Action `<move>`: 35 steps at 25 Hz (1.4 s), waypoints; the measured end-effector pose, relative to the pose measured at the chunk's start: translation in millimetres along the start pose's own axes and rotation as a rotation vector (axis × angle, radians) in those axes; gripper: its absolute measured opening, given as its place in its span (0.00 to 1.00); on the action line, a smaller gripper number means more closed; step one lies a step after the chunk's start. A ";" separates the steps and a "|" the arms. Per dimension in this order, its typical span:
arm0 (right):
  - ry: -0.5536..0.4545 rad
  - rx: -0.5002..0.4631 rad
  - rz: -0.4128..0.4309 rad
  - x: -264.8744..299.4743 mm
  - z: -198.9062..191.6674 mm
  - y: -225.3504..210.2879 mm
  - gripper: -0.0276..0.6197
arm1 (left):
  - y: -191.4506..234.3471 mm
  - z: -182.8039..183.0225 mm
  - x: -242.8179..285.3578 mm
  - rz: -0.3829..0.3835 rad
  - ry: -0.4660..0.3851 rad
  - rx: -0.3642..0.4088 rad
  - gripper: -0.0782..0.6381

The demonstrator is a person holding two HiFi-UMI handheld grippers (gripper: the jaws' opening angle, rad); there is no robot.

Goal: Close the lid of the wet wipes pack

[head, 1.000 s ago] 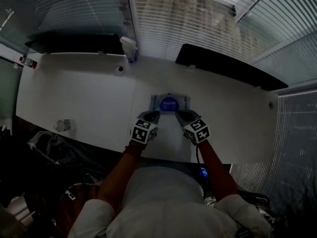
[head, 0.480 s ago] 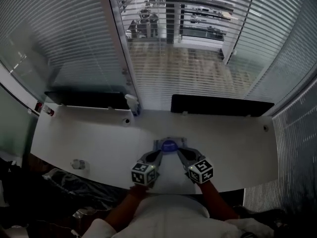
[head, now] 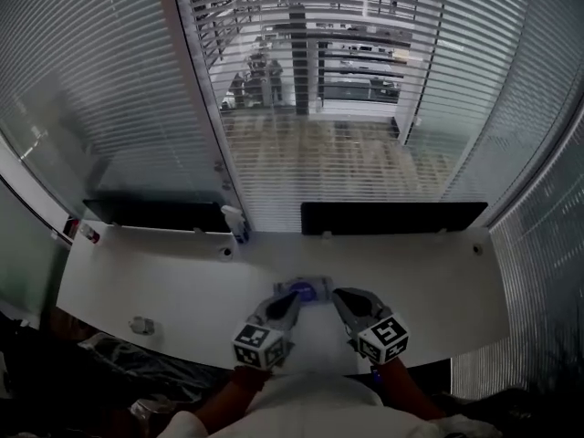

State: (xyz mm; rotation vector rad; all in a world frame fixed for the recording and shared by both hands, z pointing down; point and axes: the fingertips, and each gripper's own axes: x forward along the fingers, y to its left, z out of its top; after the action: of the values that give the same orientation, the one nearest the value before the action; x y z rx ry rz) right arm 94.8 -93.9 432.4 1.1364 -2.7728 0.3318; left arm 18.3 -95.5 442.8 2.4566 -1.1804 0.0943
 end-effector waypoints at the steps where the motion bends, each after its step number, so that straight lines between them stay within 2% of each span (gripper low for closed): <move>1: -0.014 -0.002 0.001 -5.3 7.1 2.0 0.05 | -8.5 8.9 -2.9 -0.017 -0.024 0.000 0.11; 7: -0.113 -0.051 -0.002 -33.7 61.0 20.0 0.05 | -51.0 62.2 -18.6 -0.068 -0.137 0.076 0.11; 14: -0.237 -0.075 -0.005 -49.7 97.9 46.4 0.05 | -73.2 80.4 -28.4 -0.101 -0.189 0.145 0.11; 18: -0.272 -0.078 -0.007 -57.8 112.1 56.4 0.05 | -87.5 85.8 -33.2 -0.103 -0.228 0.238 0.11; 21: -0.270 -0.086 -0.015 -57.7 109.0 57.7 0.05 | -98.7 95.8 -35.8 -0.123 -0.235 0.244 0.11; 29: -0.251 -0.090 -0.031 -53.4 104.3 56.4 0.04 | -89.8 75.7 -30.2 -0.135 -0.180 0.214 0.11; 32: -0.272 -0.123 -0.006 -52.7 115.8 65.6 0.04 | -86.1 77.4 -30.9 -0.123 -0.185 0.215 0.11; 35: -0.258 -0.124 -0.013 -51.9 105.5 61.5 0.04 | -83.1 73.8 -32.0 -0.122 -0.191 0.214 0.11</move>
State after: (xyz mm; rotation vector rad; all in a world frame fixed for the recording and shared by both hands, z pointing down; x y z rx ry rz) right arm 84.8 -42.5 310.4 1.2459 -2.9520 0.0101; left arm 52.6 -54.7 340.2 2.7717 -1.1453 -0.0526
